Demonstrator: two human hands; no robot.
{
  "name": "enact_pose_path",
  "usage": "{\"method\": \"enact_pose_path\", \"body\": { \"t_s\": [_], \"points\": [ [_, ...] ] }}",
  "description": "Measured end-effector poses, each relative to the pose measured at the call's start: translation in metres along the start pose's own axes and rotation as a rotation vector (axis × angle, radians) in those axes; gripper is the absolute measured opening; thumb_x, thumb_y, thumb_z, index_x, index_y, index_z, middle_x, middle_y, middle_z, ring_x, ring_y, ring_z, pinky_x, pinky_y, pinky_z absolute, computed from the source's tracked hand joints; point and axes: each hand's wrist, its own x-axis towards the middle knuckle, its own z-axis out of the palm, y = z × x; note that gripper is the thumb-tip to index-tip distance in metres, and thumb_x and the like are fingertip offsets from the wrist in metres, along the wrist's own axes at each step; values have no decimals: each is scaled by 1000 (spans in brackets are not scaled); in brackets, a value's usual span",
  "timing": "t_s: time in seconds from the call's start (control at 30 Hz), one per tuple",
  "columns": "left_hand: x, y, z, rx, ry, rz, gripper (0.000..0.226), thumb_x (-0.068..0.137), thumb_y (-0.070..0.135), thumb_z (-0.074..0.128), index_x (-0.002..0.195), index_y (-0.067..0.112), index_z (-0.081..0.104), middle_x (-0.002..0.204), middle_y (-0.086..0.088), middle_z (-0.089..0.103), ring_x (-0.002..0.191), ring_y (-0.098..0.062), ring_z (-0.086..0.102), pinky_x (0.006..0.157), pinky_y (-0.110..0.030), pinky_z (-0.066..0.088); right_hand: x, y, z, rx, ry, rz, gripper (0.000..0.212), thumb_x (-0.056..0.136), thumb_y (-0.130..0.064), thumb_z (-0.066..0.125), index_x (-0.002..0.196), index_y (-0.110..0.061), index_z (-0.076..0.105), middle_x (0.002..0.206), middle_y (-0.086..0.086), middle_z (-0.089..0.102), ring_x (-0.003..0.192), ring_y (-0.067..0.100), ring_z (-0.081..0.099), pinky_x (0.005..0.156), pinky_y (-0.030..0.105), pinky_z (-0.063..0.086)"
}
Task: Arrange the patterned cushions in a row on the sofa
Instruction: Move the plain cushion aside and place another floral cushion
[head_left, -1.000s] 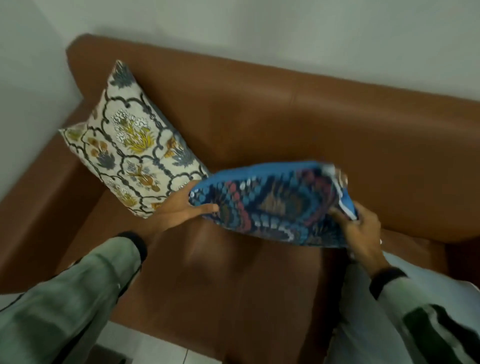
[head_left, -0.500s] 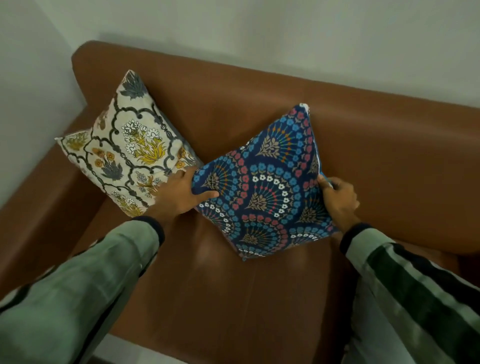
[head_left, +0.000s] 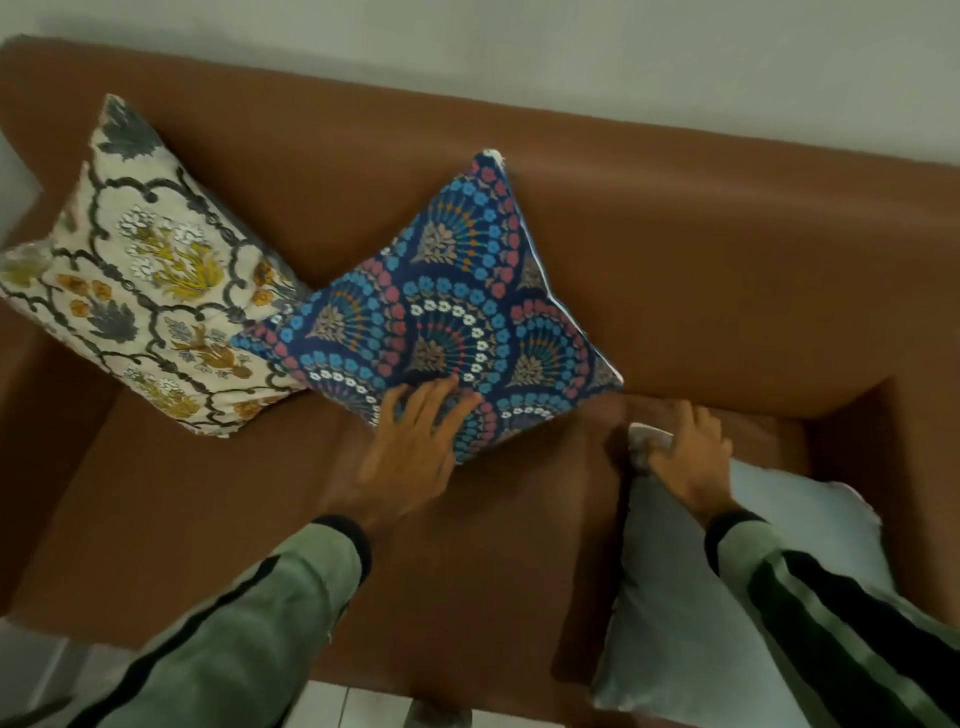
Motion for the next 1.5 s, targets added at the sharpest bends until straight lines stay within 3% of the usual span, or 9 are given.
{"method": "enact_pose_path", "body": {
  "t_s": [0.33,0.5,0.6,0.7,0.83,1.0,1.2,1.37,1.5],
  "points": [
    [-73,204,65,-273,-419,197,84,76,50,60,150,25,29,155,-10,35,135,-30,35,99,-53,43,-103,241,-9,-257,-154,-236,48,96,-30,35,144,-22,35,149,12,41,136,31,36,105,49,34],
    [-122,310,104,-555,-798,-127,117,70,82,52,141,44,-33,163,-9,-9,149,-33,12,113,-47,28,-137,346,-28,-378,-314,-264,92,86,-11,56,150,-32,-7,160,15,11,146,34,17,115,47,25],
    [-121,336,101,-719,-755,-399,135,50,97,46,151,35,-18,163,-13,-6,146,-35,16,113,-44,29,-145,361,-22,-509,-215,-371,73,85,-23,47,151,-14,18,152,32,24,139,45,28,111,52,29],
    [-124,340,107,-610,-633,-341,132,59,81,66,149,38,-20,157,-23,22,131,-44,42,101,-53,42,-145,352,1,-542,-158,-390,63,90,-14,28,151,-9,14,154,33,18,143,44,19,112,58,26],
    [-112,316,96,-538,-630,-267,138,53,78,72,155,18,1,152,-25,33,131,-45,43,105,-59,40,-134,327,-6,-430,-201,-445,88,70,-14,70,147,-12,27,154,23,27,142,38,23,108,55,26],
    [-81,275,57,-665,-552,-230,124,63,76,70,155,29,1,161,-8,20,146,-24,25,117,-50,25,-81,246,-38,-217,-67,-632,29,84,-33,47,90,-17,70,107,11,70,107,36,61,90,43,33],
    [-57,286,42,-561,-675,-206,121,71,38,82,148,47,-12,162,-6,19,144,-27,25,114,-42,28,-59,183,-35,-16,-245,-251,26,91,-16,48,113,-8,61,115,17,61,106,37,53,89,45,44],
    [-82,304,81,-356,-732,-156,132,70,62,74,129,50,-44,164,-11,-8,148,-36,11,112,-54,29,-101,262,-14,286,-154,352,52,96,-40,44,139,-12,34,137,27,42,121,48,43,99,54,38],
    [-102,307,101,-481,-644,-288,141,48,89,61,138,41,-36,161,-24,2,144,-47,20,110,-64,28,-135,294,-2,703,-276,764,72,93,-60,31,151,-21,10,156,18,26,138,42,30,112,50,25]
  ]
}}
